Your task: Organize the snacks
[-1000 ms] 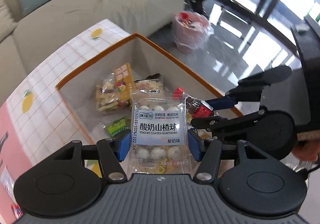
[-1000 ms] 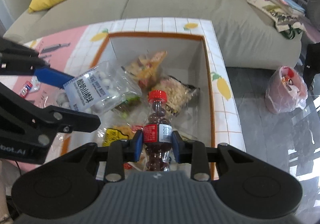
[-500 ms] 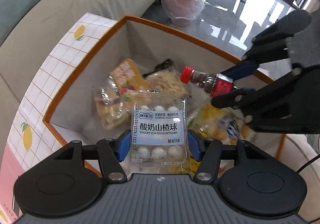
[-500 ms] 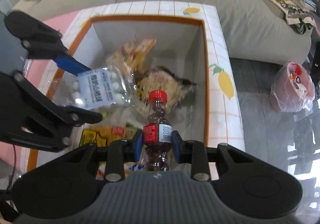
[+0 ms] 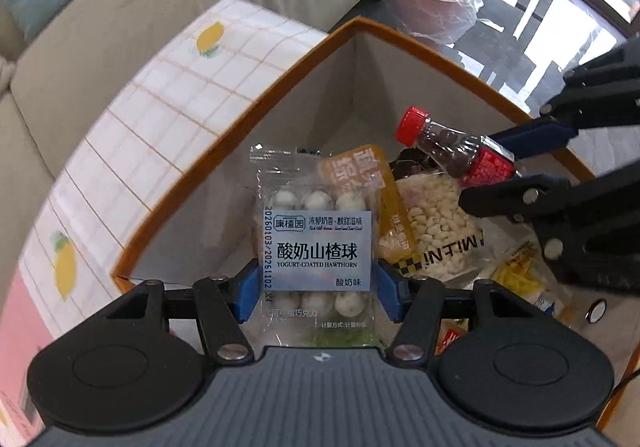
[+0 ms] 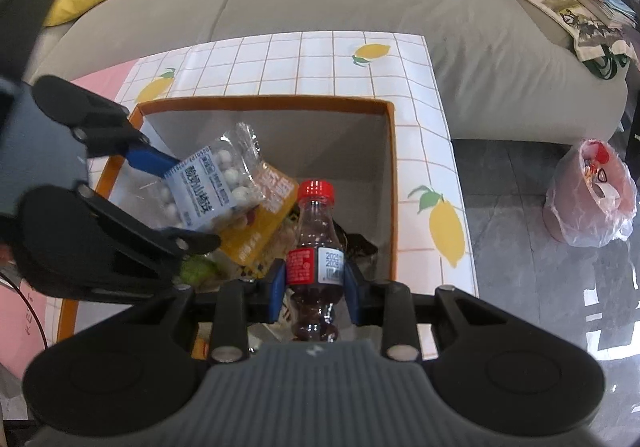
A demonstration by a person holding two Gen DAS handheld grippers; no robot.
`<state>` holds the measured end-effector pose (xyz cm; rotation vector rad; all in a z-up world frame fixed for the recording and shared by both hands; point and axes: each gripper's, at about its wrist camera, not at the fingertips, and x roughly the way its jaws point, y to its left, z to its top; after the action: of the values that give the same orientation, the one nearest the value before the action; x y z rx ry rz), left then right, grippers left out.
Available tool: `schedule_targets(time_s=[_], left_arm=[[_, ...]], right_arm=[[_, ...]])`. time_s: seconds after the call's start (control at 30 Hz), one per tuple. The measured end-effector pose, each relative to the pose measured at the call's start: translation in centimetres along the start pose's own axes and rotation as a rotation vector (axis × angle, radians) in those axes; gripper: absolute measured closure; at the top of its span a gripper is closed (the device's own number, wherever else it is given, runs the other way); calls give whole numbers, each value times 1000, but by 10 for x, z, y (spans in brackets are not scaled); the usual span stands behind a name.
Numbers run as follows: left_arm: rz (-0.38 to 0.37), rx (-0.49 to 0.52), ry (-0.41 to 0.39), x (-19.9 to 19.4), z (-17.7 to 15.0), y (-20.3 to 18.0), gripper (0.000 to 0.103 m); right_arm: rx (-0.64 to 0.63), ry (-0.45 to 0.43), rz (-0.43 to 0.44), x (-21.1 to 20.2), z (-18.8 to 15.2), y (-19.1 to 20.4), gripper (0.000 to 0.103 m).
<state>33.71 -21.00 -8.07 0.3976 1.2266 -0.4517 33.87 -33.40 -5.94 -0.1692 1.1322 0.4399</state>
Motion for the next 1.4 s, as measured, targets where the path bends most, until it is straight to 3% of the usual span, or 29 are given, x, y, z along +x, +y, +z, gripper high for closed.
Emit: schedule_targets(time_s=[0.13, 0.23, 0.4, 0.53, 0.77, 0.93, 1.13, 1.2, 1.4], left_arm=[[-21, -7, 7, -7, -3, 1, 36], [-65, -26, 69, -9, -5, 3, 36], [-38, 83, 69, -17, -12, -11, 35], [-45, 83, 77, -15, -14, -15, 35], [-66, 127, 89, -18, -19, -29, 35], [-121, 136, 96, -17, -22, -42, 35], [-124, 124, 126, -2, -23, -53, 34], [-109, 133, 128, 1, -23, -57, 26], [-88, 90, 113, -4, -22, -54, 22]], right_arm=[[-7, 10, 4, 4, 4, 3, 74], [-13, 29, 6, 12, 8, 5, 74], [-32, 25, -28, 21, 12, 8, 74], [-19, 32, -54, 30, 17, 5, 75], [-8, 21, -63, 25, 17, 4, 66], [3, -13, -55, 6, 7, 3, 58], [7, -21, -70, -12, -14, 1, 57], [19, -20, -55, -16, -20, -1, 57], [19, -10, -50, -19, -33, 1, 55]])
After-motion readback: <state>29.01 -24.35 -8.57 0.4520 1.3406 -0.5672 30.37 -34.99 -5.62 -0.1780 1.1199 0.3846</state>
